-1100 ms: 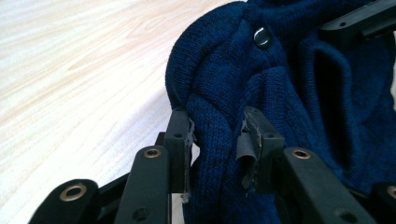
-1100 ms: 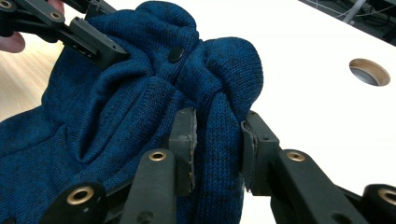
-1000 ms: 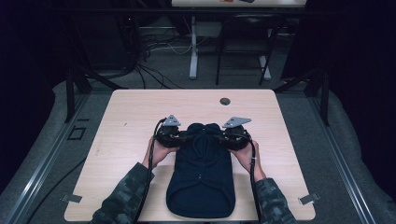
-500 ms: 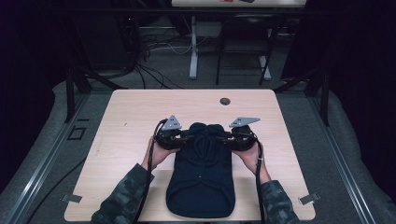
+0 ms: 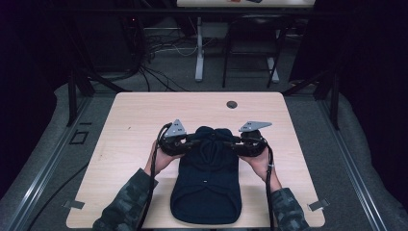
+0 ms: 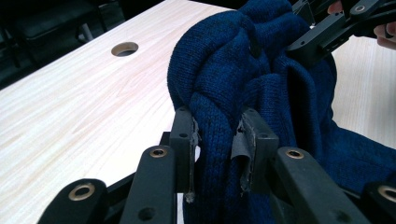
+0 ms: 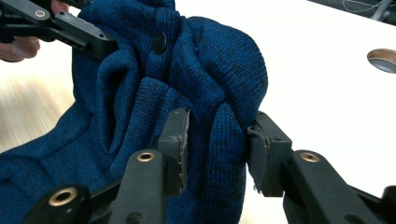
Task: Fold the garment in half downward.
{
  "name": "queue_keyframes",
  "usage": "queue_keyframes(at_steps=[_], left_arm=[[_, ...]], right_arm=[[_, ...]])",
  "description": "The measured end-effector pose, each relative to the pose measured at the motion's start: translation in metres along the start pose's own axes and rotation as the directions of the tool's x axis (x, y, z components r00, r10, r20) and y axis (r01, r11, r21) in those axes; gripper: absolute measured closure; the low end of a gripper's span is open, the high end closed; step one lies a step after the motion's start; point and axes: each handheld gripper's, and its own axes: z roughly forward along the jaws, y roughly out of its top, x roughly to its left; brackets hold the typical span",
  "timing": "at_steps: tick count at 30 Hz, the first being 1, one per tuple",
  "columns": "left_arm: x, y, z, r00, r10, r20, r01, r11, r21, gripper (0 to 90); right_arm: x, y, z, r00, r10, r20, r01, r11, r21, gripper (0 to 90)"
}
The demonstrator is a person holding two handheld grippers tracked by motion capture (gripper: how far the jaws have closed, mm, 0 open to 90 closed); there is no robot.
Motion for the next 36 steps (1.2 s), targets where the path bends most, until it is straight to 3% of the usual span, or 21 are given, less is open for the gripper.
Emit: queue_keyframes(at_steps=[6,9,13,17,19,22,25,26,27,29,34,36], left_arm=[[-0.005,0.005,-0.007,0.9987,0.041,-0.029,-0.041,0.9988,-0.025,70.2],[-0.006,0.007,-0.01,0.9983,0.048,-0.034,-0.05,0.998,-0.04,70.3],[-0.008,0.009,-0.012,0.9968,0.072,-0.035,-0.073,0.9963,-0.044,70.3],[-0.012,0.009,-0.012,0.995,0.098,-0.018,-0.099,0.9933,-0.06,70.4],[-0.013,0.009,-0.011,0.9943,0.105,-0.016,-0.106,0.9926,-0.059,70.4],[-0.011,0.008,-0.011,0.9942,0.107,-0.012,-0.107,0.9926,-0.057,70.4],[-0.009,0.007,-0.012,0.9957,0.093,-0.003,-0.093,0.9936,-0.064,70.3],[-0.008,0.007,-0.012,0.9965,0.084,0.004,-0.084,0.9945,-0.064,70.2],[-0.008,0.007,-0.012,0.9969,0.078,0.014,-0.077,0.9953,-0.059,70.2],[-0.006,0.007,-0.013,0.9977,0.066,0.016,-0.065,0.9962,-0.057,69.7],[-0.002,0.007,-0.013,0.9983,0.019,0.056,-0.017,0.9994,-0.031,65.4],[0.0,0.006,-0.012,0.9965,-0.008,0.083,0.01,0.9997,-0.02,59.4]], right_arm=[[0.007,0.004,-0.006,0.9961,-0.063,0.061,0.065,0.997,-0.029,66.7],[0.009,0.006,-0.009,0.996,-0.07,0.056,0.072,0.997,-0.042,64.2],[0.007,0.006,-0.01,0.9993,-0.036,0.014,0.036,0.999,-0.038,56.5],[-0.001,0.001,-0.003,0.9977,0.049,-0.047,-0.049,0.999,-0.002,47.8],[-0.006,-0.001,0.002,0.9941,0.089,-0.062,-0.089,0.996,0.006,47.3],[-0.009,-0.003,0.004,0.9929,0.099,-0.067,-0.099,0.995,0.0,53.1],[-0.005,-0.003,0.002,0.9976,0.067,-0.015,-0.067,0.998,-0.018,63.9],[0.0,-0.001,-0.001,0.9994,0.022,0.027,-0.021,0.999,-0.03,67.2],[0.0,-0.001,-0.001,0.9994,0.022,0.027,-0.021,0.999,-0.03,67.2],[0.007,0.0,-0.003,0.997,-0.023,0.074,0.027,0.998,-0.051,69.8],[0.015,0.001,-0.008,0.9902,-0.074,0.119,0.084,0.993,-0.087,72.1],[0.016,0.0,-0.009,0.9878,-0.089,0.128,0.101,0.99,-0.094,72.5]])
